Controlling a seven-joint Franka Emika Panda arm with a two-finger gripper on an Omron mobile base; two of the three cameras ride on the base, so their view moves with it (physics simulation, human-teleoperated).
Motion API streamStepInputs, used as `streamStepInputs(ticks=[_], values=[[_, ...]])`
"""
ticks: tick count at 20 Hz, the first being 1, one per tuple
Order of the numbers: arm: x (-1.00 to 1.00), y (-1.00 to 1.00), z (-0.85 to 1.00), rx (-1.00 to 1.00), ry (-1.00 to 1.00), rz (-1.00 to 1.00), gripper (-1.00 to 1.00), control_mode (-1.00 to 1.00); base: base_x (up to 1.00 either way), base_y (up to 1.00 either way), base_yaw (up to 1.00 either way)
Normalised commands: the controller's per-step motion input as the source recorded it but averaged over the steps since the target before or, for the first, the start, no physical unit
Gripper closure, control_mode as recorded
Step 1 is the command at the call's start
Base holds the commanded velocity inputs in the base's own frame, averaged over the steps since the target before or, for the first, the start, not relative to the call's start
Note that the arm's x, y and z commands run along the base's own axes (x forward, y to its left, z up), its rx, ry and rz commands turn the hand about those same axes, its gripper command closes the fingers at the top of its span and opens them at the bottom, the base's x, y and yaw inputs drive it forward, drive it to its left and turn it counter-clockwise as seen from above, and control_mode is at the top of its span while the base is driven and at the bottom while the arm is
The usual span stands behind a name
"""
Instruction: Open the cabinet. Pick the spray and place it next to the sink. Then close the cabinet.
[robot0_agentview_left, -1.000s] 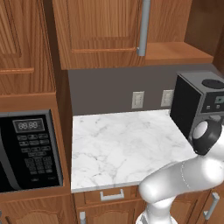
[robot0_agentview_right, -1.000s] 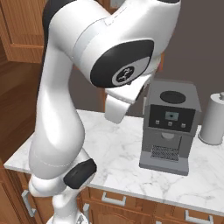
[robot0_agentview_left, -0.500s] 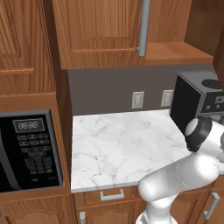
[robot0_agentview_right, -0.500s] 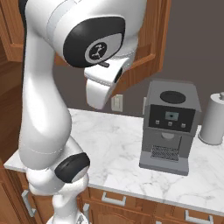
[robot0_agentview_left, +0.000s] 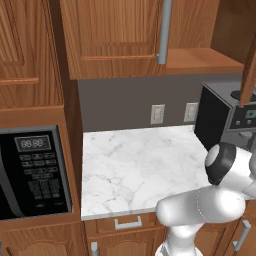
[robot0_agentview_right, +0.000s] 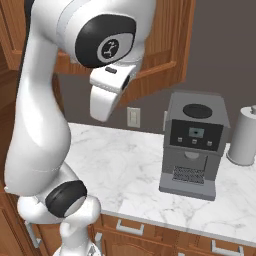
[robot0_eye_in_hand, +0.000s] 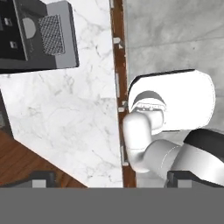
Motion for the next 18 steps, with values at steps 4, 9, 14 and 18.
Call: streamStepInputs(ticks=[4, 9, 14, 18], values=[[0.20, 0.72, -0.28, 0.09, 0.00, -0.14, -1.00, -1.00, 0.00, 0.00, 0.00], [0.27, 0.64, 0.02, 0.07, 0.02, -0.13, -1.00, -1.00, 0.00, 0.00, 0.00], [0.31, 0.59, 0.27, 0.02, 0.08, -0.14, -1.00, -1.00, 0.00, 0.00, 0.00], [0.36, 0.58, 0.21, 0.03, 0.12, -0.13, -1.00, -1.00, 0.00, 0.00, 0.00]])
